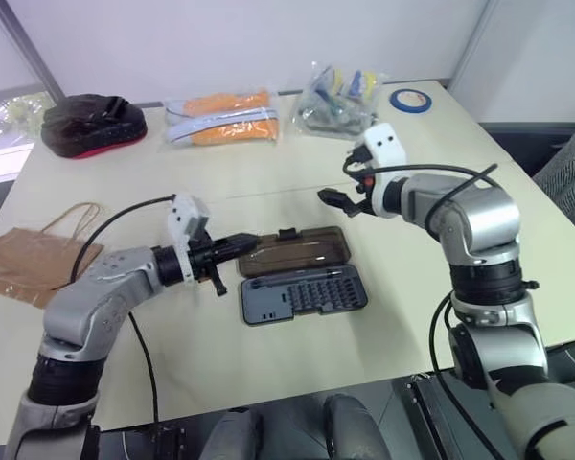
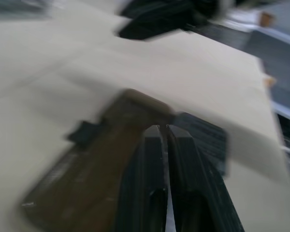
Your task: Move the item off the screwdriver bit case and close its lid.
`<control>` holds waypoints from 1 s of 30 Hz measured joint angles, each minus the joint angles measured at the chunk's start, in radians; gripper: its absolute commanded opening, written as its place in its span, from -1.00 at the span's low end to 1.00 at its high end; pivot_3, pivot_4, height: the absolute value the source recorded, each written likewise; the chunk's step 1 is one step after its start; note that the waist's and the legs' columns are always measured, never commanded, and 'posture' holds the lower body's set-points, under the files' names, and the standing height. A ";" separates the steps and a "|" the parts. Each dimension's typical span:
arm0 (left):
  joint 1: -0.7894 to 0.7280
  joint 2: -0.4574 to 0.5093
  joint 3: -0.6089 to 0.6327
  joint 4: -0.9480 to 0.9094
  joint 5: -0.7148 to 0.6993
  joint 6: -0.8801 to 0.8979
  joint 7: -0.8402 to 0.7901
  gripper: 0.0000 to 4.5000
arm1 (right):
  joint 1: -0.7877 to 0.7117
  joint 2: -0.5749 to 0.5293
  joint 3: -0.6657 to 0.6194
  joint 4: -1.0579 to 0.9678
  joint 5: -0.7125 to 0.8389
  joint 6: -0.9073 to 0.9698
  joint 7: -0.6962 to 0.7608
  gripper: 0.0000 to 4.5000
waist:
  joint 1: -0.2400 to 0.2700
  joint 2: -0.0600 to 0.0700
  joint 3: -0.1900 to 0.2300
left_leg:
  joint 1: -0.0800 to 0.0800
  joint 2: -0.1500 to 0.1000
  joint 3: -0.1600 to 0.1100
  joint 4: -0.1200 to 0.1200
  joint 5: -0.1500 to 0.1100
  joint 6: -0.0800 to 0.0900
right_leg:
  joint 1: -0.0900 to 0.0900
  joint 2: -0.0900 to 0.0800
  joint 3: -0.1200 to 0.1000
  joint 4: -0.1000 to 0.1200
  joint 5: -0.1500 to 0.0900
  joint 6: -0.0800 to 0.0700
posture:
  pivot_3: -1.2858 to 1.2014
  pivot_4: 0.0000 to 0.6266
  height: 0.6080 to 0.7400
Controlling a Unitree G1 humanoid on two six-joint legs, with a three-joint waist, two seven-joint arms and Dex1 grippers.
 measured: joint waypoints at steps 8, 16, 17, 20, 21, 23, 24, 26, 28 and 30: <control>0.010 0.058 -0.243 0.127 0.164 -0.098 -0.197 -0.99 | 0.029 -0.069 0.082 0.066 0.001 -0.153 0.139 1.00 | 0.001 0.000 0.000 | 0.000 0.000 0.001 0.000 0.000 0.000 | 0.000 0.000 0.000 0.000 0.000 0.000 | 0.03 -0.52 1.00; -0.013 0.019 -0.307 0.240 0.290 -0.246 -0.251 -0.99 | 0.011 -0.094 0.180 0.172 -0.068 -0.289 0.220 1.00 | 0.002 0.000 0.000 | 0.000 0.000 0.000 0.001 0.000 0.000 | 0.000 0.000 0.000 0.000 0.000 0.000 | 0.03 -0.52 1.00; -0.014 0.012 -0.309 0.252 0.301 -0.267 -0.253 -0.99 | -0.007 -0.104 0.206 0.197 -0.080 -0.317 0.252 1.00 | 0.002 0.001 0.000 | 0.000 0.000 0.001 0.001 0.000 0.000 | 0.001 0.000 0.000 0.000 0.000 0.000 | 0.03 -0.52 1.00; -0.016 -0.007 -0.315 0.274 0.322 -0.314 -0.253 -0.99 | -0.069 -0.120 0.254 0.274 -0.111 -0.400 0.341 1.00 | 0.002 0.001 0.000 | 0.001 0.000 0.001 0.001 0.000 0.000 | 0.002 0.000 0.000 0.000 0.000 0.000 | 0.03 -0.52 1.00; -0.018 -0.013 -0.316 0.279 0.330 -0.321 -0.253 -0.99 | -0.091 -0.120 0.261 0.304 -0.119 -0.424 0.367 1.00 | 0.003 0.001 0.000 | 0.001 0.000 0.000 0.001 0.000 0.000 | 0.002 0.000 -0.001 0.000 0.000 0.000 | 0.03 -0.52 1.00; -0.020 -0.020 -0.316 0.292 0.332 -0.327 -0.253 -0.99 | -0.141 -0.120 0.290 0.385 -0.146 -0.491 0.422 1.00 | 0.002 0.001 0.000 | 0.002 0.000 0.000 0.001 0.000 0.000 | 0.002 0.000 -0.001 0.000 0.000 0.000 | 0.03 -0.52 1.00; -0.019 -0.023 -0.316 0.293 0.333 -0.330 -0.253 -0.99 | -0.155 -0.119 0.299 0.419 -0.159 -0.523 0.444 1.00 | 0.003 0.001 0.000 | 0.001 0.000 0.000 0.001 0.000 0.000 | 0.003 0.000 -0.001 0.000 0.000 0.000 | 0.03 -0.52 1.00; -0.017 -0.028 -0.315 0.298 0.338 -0.342 -0.253 -0.99 | -0.170 -0.108 0.318 0.498 -0.188 -0.600 0.481 1.00 | 0.003 0.000 0.000 | 0.002 0.000 0.000 0.002 0.000 0.000 | 0.003 0.000 -0.001 0.000 0.000 0.000 | 0.03 -0.52 1.00; -0.017 -0.030 -0.315 0.299 0.340 -0.344 -0.253 -0.99 | -0.173 -0.087 0.330 0.573 -0.208 -0.655 0.505 1.00 | 0.002 0.001 0.000 | 0.002 0.000 0.000 0.002 0.000 0.000 | 0.003 0.000 -0.001 0.000 0.000 0.000 | 0.03 -0.52 1.00; -0.014 -0.030 -0.314 0.298 0.341 -0.346 -0.252 -0.99 | -0.177 -0.057 0.330 0.659 -0.227 -0.709 0.516 1.00 | 0.001 0.001 0.000 | 0.002 0.000 0.000 0.002 0.000 0.000 | 0.003 0.000 -0.001 0.000 0.000 0.000 | 0.03 -0.52 1.00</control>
